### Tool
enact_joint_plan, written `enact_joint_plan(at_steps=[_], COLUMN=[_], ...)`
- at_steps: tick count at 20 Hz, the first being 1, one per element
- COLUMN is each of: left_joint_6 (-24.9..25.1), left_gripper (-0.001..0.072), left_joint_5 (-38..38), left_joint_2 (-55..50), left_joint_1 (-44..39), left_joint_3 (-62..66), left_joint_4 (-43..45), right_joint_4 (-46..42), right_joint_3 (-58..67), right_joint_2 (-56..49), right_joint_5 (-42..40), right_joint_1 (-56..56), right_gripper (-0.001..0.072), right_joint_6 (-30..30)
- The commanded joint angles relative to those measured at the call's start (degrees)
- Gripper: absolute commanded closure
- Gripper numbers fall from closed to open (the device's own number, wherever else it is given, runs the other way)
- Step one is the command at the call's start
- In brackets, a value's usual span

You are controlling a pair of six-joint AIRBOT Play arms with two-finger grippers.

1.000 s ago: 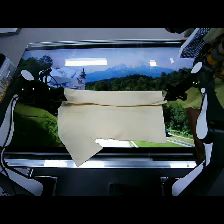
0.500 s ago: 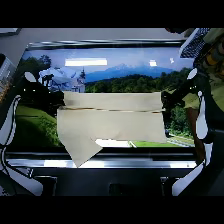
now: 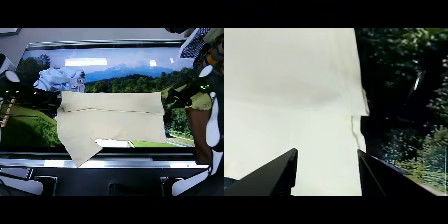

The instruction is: Fold the clothes and pants, and hang the long-sleeved shirts on hangers.

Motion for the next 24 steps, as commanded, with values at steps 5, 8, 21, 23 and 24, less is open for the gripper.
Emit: enact_joint_plan(at_steps=[5,8,21,23,24], left_joint_6=[-1.22,-1.84,-4.22,-4.20,-4.17], left_gripper=[0.0099,0.0099,0.0115,0.0392,0.0601], left_joint_5=[8.72,12.98,28.35,29.79,29.83], left_joint_2=[32.70,40.54,40.70,38.84,38.03], left_joint_1=[12.81,12.74,-0.11,-3.17,-4.20], left_joint_3=[-48.09,-61.55,-72.91,-72.91,-72.89], left_joint_4=[-14.73,-19.02,-28.22,-29.77,-29.77], right_joint_4=[7.56,8.63,15.41,15.50,15.78], right_joint_3=[-27.26,-32.72,-33.44,-33.44,-33.44], right_joint_2=[19.28,22.69,23.91,23.91,23.91], right_joint_5=[-12.68,-13.86,-12.26,-11.67,-11.19], right_joint_1=[-6.60,-5.62,-4.98,-4.98,-4.98], right_gripper=[0.0267,0.0282,0.0294,0.0294,0.0294], right_joint_6=[-5.86,-6.01,-6.05,-6.05,-6.08])
